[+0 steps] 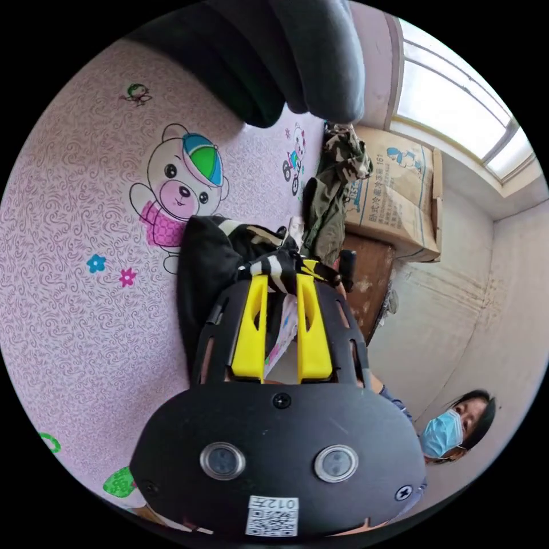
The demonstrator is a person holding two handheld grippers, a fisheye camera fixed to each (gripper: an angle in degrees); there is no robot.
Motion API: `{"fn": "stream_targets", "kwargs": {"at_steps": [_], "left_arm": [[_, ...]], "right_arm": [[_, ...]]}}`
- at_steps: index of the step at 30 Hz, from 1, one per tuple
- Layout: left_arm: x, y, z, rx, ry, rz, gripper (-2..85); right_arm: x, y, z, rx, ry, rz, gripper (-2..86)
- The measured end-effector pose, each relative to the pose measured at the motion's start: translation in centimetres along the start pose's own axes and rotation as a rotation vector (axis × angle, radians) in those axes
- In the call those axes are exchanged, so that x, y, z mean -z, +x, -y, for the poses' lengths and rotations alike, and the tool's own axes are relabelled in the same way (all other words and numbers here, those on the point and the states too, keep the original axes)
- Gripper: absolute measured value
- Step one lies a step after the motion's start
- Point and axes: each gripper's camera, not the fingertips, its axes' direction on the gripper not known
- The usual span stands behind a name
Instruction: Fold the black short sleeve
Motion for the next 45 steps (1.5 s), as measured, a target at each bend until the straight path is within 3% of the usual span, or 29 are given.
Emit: {"fn": "stream_targets", "kwargs": {"at_steps": [3,6,8,13,19,24,26,28,31,36,38,40,43,45], "left_arm": [[2.7,-0.7,-0.1,0.000,0.141,-0.200,9.6],[5.0,-0.5,-1.8,-0.061,0.252,-0.283,7.2],[5.0,0.9,-3.1,-0.122,0.237,-0.203,5.3],[-3.2,6.6,-6.5,-0.334,0.027,0.307,1.5],[-11.7,7.9,-3.0,-0.391,-0.037,0.647,0.8],[-14.2,6.3,0.9,-0.336,-0.050,0.818,0.5],[-13.3,4.9,1.6,-0.260,0.014,0.777,0.5],[-11.6,1.7,1.9,-0.136,0.092,0.582,0.4],[-11.4,-0.9,0.9,-0.111,0.146,0.446,0.3],[-9.1,1.9,-4.5,-0.236,0.403,0.439,0.4],[-10.4,3.6,-6.9,-0.309,0.340,0.513,0.5],[-14.7,4.3,-10.1,-0.389,0.164,0.603,0.5],[-21.2,1.9,-12.6,-0.410,-0.058,0.603,0.4],[-23.6,-0.1,-13.2,-0.368,-0.080,0.696,0.4]], "right_arm": [[1.4,0.6,0.3,-0.027,0.091,0.126,9.4],[3.4,-1.8,-1.6,0.054,0.193,0.057,6.7],[3.7,-4.7,-4.1,0.164,0.219,-0.043,4.3],[-3.5,-11.5,-10.4,0.431,0.144,-0.567,1.0],[-12.6,-15.8,-7.2,0.596,0.053,-0.733,0.1],[-16.1,-15.4,-2.0,0.522,-0.027,-0.822,-0.1],[-13.9,-14.1,-0.9,0.345,0.091,-0.686,-0.1],[-11.4,-10.7,-0.9,0.123,0.206,-0.424,-0.2],[-11.6,-11.3,-3.0,0.163,0.256,-0.416,-0.2],[-10.9,-17.8,-11.1,0.388,0.387,-0.540,-0.1],[-12.4,-19.4,-14.7,0.452,0.320,-0.582,-0.1],[-15.8,-20.1,-19.0,0.534,0.206,-0.621,-0.1],[-20.1,-19.2,-20.7,0.545,0.089,-0.716,0.0],[-21.6,-18.5,-20.7,0.535,0.082,-0.840,0.0]]}}
